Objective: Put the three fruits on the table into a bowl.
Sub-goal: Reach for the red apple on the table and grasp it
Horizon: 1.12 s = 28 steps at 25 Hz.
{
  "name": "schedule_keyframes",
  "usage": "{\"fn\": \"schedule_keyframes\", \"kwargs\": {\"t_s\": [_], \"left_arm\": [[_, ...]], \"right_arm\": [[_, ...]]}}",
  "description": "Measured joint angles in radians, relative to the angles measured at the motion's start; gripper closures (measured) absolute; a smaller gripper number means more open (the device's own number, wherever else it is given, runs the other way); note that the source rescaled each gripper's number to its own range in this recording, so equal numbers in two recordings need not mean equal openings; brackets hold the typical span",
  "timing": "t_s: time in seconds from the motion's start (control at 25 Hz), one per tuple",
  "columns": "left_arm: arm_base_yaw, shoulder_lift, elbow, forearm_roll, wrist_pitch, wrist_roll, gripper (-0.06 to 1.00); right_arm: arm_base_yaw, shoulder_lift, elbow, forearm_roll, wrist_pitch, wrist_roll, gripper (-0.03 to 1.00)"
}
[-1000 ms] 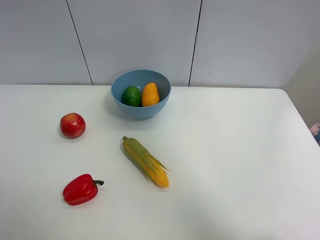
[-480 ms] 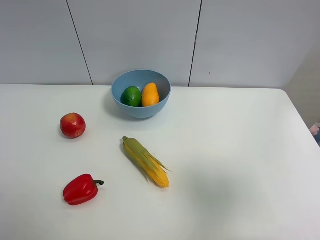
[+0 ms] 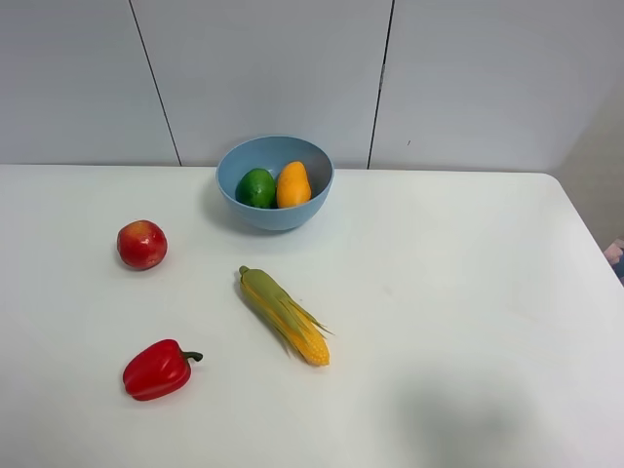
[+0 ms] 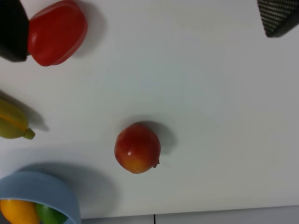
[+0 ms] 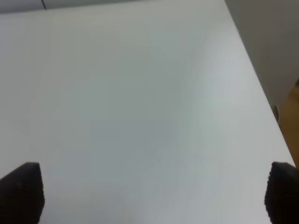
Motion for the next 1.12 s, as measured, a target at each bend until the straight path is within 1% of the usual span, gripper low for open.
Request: {"fn": "schedule_keyframes", "kwargs": {"t_s": [0.84, 0.96, 1.12], "left_arm": [[0.0, 0.0, 0.0, 0.0, 0.0, 0.0, -0.06], [0.0, 0.0, 0.0, 0.014, 0.0, 0.0, -0.06], [0.0, 0.0, 0.0, 0.012, 0.0, 0.0, -0.06]], "right_arm": [[0.009, 0.0, 0.0, 0.002, -0.006, 0.001, 0.12], [0.009, 0.0, 0.0, 0.002, -0.006, 0.001, 0.12], [0.009, 0.0, 0.0, 0.002, -0.006, 0.001, 0.12]]}}
